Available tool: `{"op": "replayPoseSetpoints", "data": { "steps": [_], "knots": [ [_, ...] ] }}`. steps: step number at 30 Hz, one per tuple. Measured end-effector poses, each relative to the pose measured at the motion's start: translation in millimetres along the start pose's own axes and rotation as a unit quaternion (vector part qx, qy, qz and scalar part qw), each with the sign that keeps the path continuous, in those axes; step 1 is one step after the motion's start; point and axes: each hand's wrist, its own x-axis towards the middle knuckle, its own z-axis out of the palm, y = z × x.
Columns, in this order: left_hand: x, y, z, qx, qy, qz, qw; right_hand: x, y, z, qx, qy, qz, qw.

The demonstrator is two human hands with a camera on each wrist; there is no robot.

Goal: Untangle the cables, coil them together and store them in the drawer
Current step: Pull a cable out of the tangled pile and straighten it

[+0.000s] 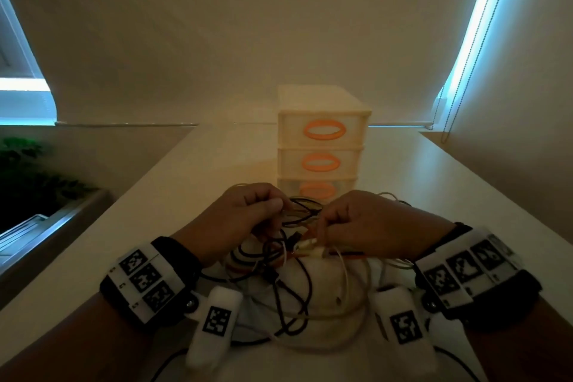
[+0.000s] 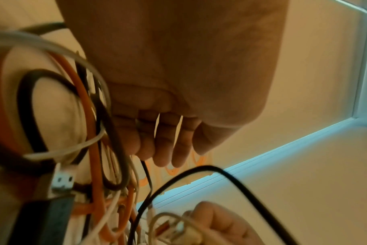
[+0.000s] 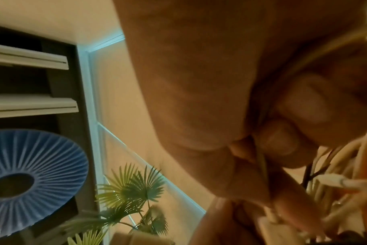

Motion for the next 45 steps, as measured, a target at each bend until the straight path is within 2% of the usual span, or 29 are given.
{"op": "replayPoseSetpoints", "data": {
  "steps": [1, 3, 4, 6, 8, 9, 10, 12, 13, 15, 18, 19, 23, 25, 30, 32, 35, 37, 41, 45],
  "knots": [
    [0, 0, 1, -0.005, -0.002, 0.004, 1.000, 1, 0, 1, 0.019, 0.002, -0.004, 1.000],
    [0, 0, 3, -0.010, 0.000, 0.009, 1.000, 1, 1, 1, 0.164, -0.012, -0.002, 0.986],
    [0, 0, 3, -0.010, 0.005, 0.010, 1.000, 1, 2, -2, 0.263, -0.015, -0.011, 0.965],
    [1, 1, 3, -0.010, 0.012, 0.013, 1.000, 1, 7, -8, 0.446, 0.008, -0.048, 0.894],
    [0, 3, 2, -0.022, 0.013, 0.018, 1.000, 3, 14, -12, 0.553, 0.034, -0.075, 0.829],
    [-1, 4, 3, -0.027, 0.010, 0.022, 0.999, 5, 16, -12, 0.568, 0.036, -0.074, 0.819],
    [-2, 5, 4, -0.029, 0.004, 0.029, 0.999, 5, 17, -10, 0.553, 0.027, -0.065, 0.831],
    [-2, 7, 7, -0.049, -0.017, 0.052, 0.997, 7, 13, 0, 0.474, 0.011, -0.037, 0.880],
    [-2, 10, 7, -0.063, -0.025, 0.060, 0.996, 9, 9, 6, 0.449, 0.020, -0.028, 0.893],
    [-2, 11, 3, -0.068, -0.039, 0.070, 0.994, 17, 2, 13, 0.459, 0.072, -0.016, 0.885],
    [-1, 5, -3, -0.047, -0.087, 0.089, 0.991, 25, -2, 14, 0.529, 0.128, -0.027, 0.838],
    [0, 5, -4, -0.047, -0.087, 0.088, 0.991, 27, -1, 13, 0.532, 0.138, -0.032, 0.835],
    [0, 10, 3, -0.029, -0.026, 0.082, 0.996, 30, -11, 21, 0.457, 0.165, -0.038, 0.873],
    [-1, 15, 10, -0.005, -0.027, 0.089, 0.996, 34, -23, 28, 0.434, 0.168, -0.043, 0.884],
    [-7, 19, 17, -0.009, -0.030, 0.049, 0.998, 39, -30, 37, 0.376, 0.166, -0.046, 0.910],
    [-6, 20, 21, -0.047, -0.021, 0.028, 0.998, 37, -30, 34, 0.356, 0.173, -0.055, 0.917],
    [-3, 20, 27, -0.163, 0.002, -0.029, 0.986, 35, -28, 35, 0.218, 0.203, -0.104, 0.949],
    [-1, 18, 28, -0.185, 0.005, -0.035, 0.982, 34, -29, 39, 0.148, 0.200, -0.126, 0.960],
    [-2, 19, 22, -0.161, 0.033, -0.010, 0.986, 33, -30, 43, 0.155, 0.205, -0.154, 0.954],
    [1, 15, 15, -0.183, 0.081, -0.012, 0.980, 36, -30, 46, 0.300, 0.192, -0.121, 0.926]
  ]
}}
